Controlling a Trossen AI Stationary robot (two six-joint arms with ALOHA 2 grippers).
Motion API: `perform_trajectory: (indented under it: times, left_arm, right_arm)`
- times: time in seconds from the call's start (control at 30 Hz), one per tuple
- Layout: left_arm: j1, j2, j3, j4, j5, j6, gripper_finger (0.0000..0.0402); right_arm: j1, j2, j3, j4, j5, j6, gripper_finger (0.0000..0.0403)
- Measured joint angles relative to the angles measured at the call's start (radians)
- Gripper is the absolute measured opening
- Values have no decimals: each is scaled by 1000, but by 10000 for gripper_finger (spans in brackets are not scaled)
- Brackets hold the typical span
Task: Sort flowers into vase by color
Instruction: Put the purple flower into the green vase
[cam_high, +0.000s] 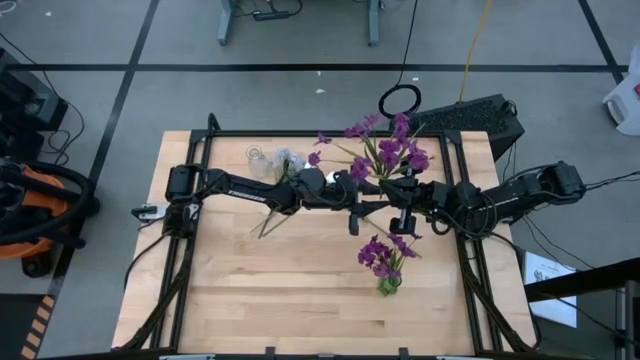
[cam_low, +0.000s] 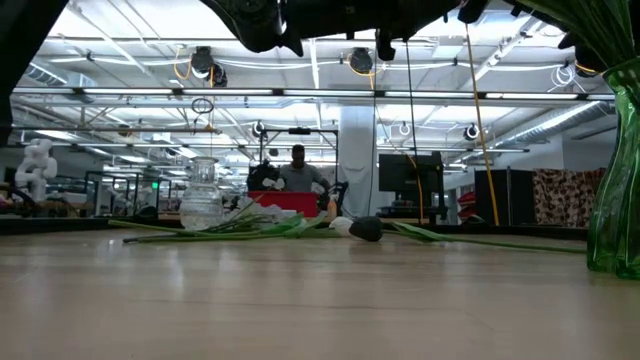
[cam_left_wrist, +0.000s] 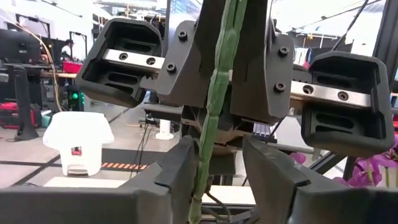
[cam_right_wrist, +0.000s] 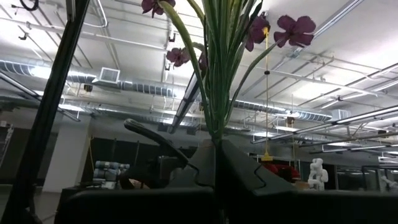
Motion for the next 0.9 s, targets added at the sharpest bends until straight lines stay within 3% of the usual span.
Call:
perform_trajectory:
  times: [0.3,0.9]
  left_arm:
    - [0,0,0,1,10,-34,114]
    - [0,0,0,-35,11,-26,113]
  right_arm:
    - [0,0,0,-2,0,0,0]
    - [1,0,0,-7,0,0,0]
